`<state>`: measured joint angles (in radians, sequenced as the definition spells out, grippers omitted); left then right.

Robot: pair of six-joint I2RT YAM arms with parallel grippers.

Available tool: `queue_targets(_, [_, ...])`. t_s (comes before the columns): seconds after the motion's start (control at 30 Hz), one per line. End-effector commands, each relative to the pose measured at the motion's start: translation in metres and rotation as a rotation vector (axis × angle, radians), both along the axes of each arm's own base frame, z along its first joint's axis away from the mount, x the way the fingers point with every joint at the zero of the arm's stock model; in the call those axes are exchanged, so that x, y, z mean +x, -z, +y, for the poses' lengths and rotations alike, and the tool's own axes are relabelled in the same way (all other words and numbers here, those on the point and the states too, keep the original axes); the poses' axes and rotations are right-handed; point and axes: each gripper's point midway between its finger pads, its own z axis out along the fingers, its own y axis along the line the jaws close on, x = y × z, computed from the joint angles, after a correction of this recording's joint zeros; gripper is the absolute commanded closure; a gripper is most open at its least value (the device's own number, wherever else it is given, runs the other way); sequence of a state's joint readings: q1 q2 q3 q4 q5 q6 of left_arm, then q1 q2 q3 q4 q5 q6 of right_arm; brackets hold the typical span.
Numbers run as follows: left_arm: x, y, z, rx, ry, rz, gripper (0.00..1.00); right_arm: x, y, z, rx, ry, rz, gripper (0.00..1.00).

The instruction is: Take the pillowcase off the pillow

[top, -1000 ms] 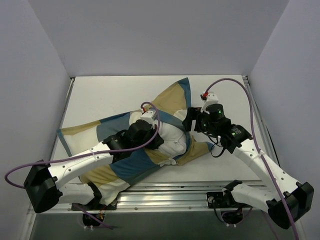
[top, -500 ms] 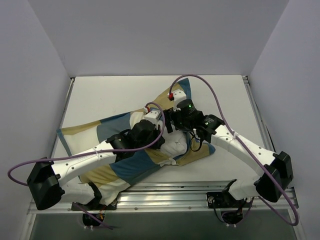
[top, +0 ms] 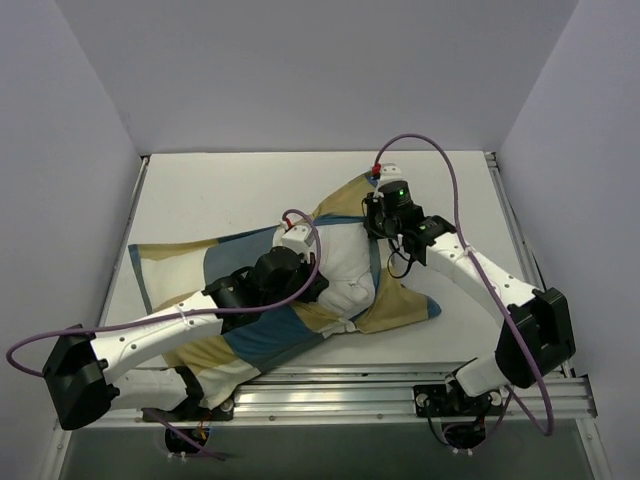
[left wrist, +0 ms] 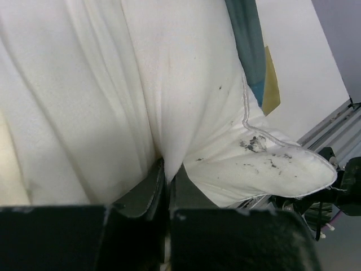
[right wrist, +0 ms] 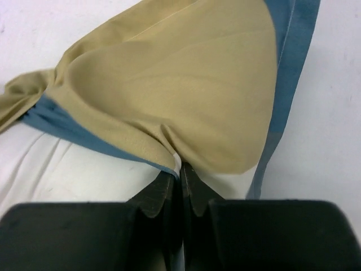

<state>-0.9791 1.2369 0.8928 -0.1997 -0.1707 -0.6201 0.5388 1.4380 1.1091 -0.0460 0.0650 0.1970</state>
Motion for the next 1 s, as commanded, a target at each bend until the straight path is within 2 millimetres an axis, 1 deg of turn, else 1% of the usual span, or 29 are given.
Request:
queue_targets(0.0, [-0.042, 0.050, 0.054, 0.224, 0.018, 0.155, 0.98, 0.048, -0.004, -0.105, -0.048, 0.421, -0.048, 1.00])
queue_targets(0.03, [-0.045, 0.049, 0.055, 0.219, 0.014, 0.162, 0.98, 0.054, 0.001, -0.127, -0.034, 0.488, -0.033, 1.00])
queue_targets(0.07, [-0.047, 0.044, 0.057, 0.202, 0.012, 0.156, 0.98, 0.057, 0.003, -0.138, -0.016, 0.524, -0.025, 1.00])
queue_targets(0.1, [-0.050, 0.044, 0.061, 0.201, 0.010, 0.161, 0.98, 0.058, 0.009, -0.145, 0.021, 0.554, -0.004, 1.00])
queue_targets(0.13, [-0.052, 0.041, 0.063, 0.189, 0.005, 0.162, 0.98, 0.062, 0.014, -0.164, 0.033, 0.604, 0.005, 1.00])
queue_targets(0.17, [-0.055, 0.034, 0.068, 0.169, 0.001, 0.153, 0.98, 0.062, 0.018, -0.172, 0.044, 0.623, 0.017, 1.00])
queue_targets(0.23, [-0.059, 0.031, 0.076, 0.164, -0.008, 0.147, 0.98, 0.064, 0.026, -0.180, 0.073, 0.644, 0.041, 1.00])
queue_targets(0.27, [-0.062, 0.027, 0.083, 0.157, -0.014, 0.142, 0.98, 0.064, 0.030, -0.190, 0.081, 0.669, 0.048, 1.00])
queue_targets(0.37, [-0.067, 0.025, 0.095, 0.160, -0.027, 0.134, 0.98, 0.062, 0.041, -0.201, 0.117, 0.704, 0.075, 1.00])
queue_targets(0.4, [-0.068, 0.026, 0.097, 0.164, -0.031, 0.137, 0.98, 0.064, 0.043, -0.209, 0.140, 0.720, 0.071, 1.00])
queue_targets(0.43, [-0.069, 0.028, 0.099, 0.168, -0.035, 0.139, 0.98, 0.063, 0.049, -0.211, 0.153, 0.724, 0.084, 1.00])
queue_targets(0.5, [-0.067, 0.028, 0.103, 0.174, -0.049, 0.129, 0.98, 0.061, 0.057, -0.211, 0.174, 0.725, 0.101, 1.00])
queue_targets(0.57, [-0.063, 0.023, 0.104, 0.171, -0.062, 0.103, 0.98, 0.053, 0.065, -0.202, 0.204, 0.691, 0.123, 1.00])
queue_targets(0.6, [-0.055, 0.019, 0.108, 0.181, -0.093, 0.068, 0.98, 0.050, 0.067, -0.197, 0.224, 0.674, 0.128, 1.00])
queue_targets(0.63, [-0.049, 0.017, 0.110, 0.190, -0.109, 0.038, 0.98, 0.049, 0.062, -0.193, 0.250, 0.658, 0.104, 1.00])
queue_targets(0.67, [-0.040, 0.012, 0.108, 0.183, -0.132, 0.004, 0.98, 0.035, 0.076, -0.181, 0.283, 0.617, 0.150, 1.00])
queue_targets(0.7, [-0.029, 0.010, 0.112, 0.190, -0.171, -0.022, 0.98, 0.028, 0.081, -0.177, 0.304, 0.612, 0.160, 1.00])
queue_targets(0.73, [-0.022, 0.007, 0.110, 0.188, -0.171, -0.042, 0.98, 0.024, 0.075, -0.172, 0.324, 0.598, 0.141, 1.00])
queue_targets(0.77, [-0.011, 0.004, 0.104, 0.168, -0.181, -0.055, 0.98, 0.009, 0.091, -0.168, 0.331, 0.594, 0.175, 1.00])
queue_targets(0.8, [0.000, 0.004, 0.106, 0.147, -0.196, -0.044, 0.98, 0.002, 0.092, -0.160, 0.369, 0.569, 0.185, 1.00])
queue_targets(0.83, [0.007, 0.004, 0.104, 0.138, -0.191, -0.042, 0.98, -0.001, 0.081, -0.151, 0.400, 0.539, 0.144, 1.00])
queue_targets(0.87, [0.017, 0.004, 0.098, 0.123, -0.183, -0.038, 0.98, -0.015, 0.092, -0.145, 0.405, 0.527, 0.165, 1.00])
queue_targets(0.9, [0.021, 0.003, 0.095, 0.117, -0.170, -0.033, 0.97, -0.020, 0.090, -0.138, 0.420, 0.509, 0.155, 1.00])
queue_targets(0.93, [0.025, 0.005, 0.089, 0.137, -0.136, -0.035, 0.93, -0.024, 0.077, -0.125, 0.433, 0.464, 0.108, 1.00])
queue_targets(0.97, [0.030, -0.009, 0.082, 0.125, -0.115, -0.066, 0.73, -0.032, 0.082, -0.118, 0.432, 0.450, 0.110, 1.00])
